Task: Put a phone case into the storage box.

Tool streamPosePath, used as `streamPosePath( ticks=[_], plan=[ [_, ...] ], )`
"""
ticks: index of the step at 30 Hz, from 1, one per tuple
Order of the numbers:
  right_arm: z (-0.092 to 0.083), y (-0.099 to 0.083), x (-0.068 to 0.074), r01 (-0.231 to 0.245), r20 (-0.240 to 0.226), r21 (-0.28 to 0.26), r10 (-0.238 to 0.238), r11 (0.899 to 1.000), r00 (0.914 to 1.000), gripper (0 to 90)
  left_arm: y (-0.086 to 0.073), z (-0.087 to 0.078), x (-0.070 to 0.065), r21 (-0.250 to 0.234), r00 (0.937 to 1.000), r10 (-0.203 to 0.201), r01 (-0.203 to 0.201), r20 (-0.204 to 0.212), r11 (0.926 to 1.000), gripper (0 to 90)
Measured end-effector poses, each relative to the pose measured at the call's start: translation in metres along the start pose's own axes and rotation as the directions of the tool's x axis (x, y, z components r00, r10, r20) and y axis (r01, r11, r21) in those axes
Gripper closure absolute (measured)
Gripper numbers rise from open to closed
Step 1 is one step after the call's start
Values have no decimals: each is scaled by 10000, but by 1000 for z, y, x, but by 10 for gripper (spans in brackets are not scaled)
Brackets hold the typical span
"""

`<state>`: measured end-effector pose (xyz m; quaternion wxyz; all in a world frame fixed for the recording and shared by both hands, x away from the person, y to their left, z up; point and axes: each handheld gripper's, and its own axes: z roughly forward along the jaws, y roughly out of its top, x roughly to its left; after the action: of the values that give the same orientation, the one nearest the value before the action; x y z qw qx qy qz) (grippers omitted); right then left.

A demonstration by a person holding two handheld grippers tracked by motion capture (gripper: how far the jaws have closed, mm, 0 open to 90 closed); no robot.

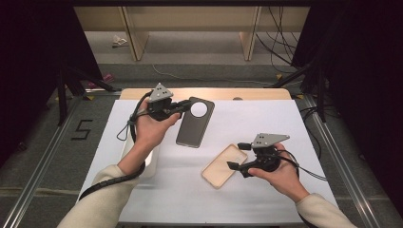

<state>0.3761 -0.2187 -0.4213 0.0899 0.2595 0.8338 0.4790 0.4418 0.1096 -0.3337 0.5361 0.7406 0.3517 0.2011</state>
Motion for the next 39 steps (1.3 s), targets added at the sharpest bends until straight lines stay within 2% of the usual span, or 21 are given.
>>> streamPosePath(
  ticks=[10,16,23,31,39],
  plan=[
    [-8,-5,-3,-140,308,-183,146,9997,9994,180,2,-6,7,-256,9999,127,-128,-16,9996,827],
    [-9,-7,-3,-149,337,-134,154,9998,9993,181,2,-8,14,-393,9998,181,-182,-34,9991,827],
    [-9,-9,-3,-174,360,-94,178,9998,9992,182,6,-16,25,-764,9998,161,-167,-85,9969,826],
    [-9,-10,-3,-222,344,-121,226,9997,9992,181,14,-29,43,-1092,9988,87,-139,-475,9939,826],
    [-8,-11,-3,-247,349,-105,250,9996,9991,181,19,-38,58,-1218,9972,36,-128,-753,9925,826]
  ],
)
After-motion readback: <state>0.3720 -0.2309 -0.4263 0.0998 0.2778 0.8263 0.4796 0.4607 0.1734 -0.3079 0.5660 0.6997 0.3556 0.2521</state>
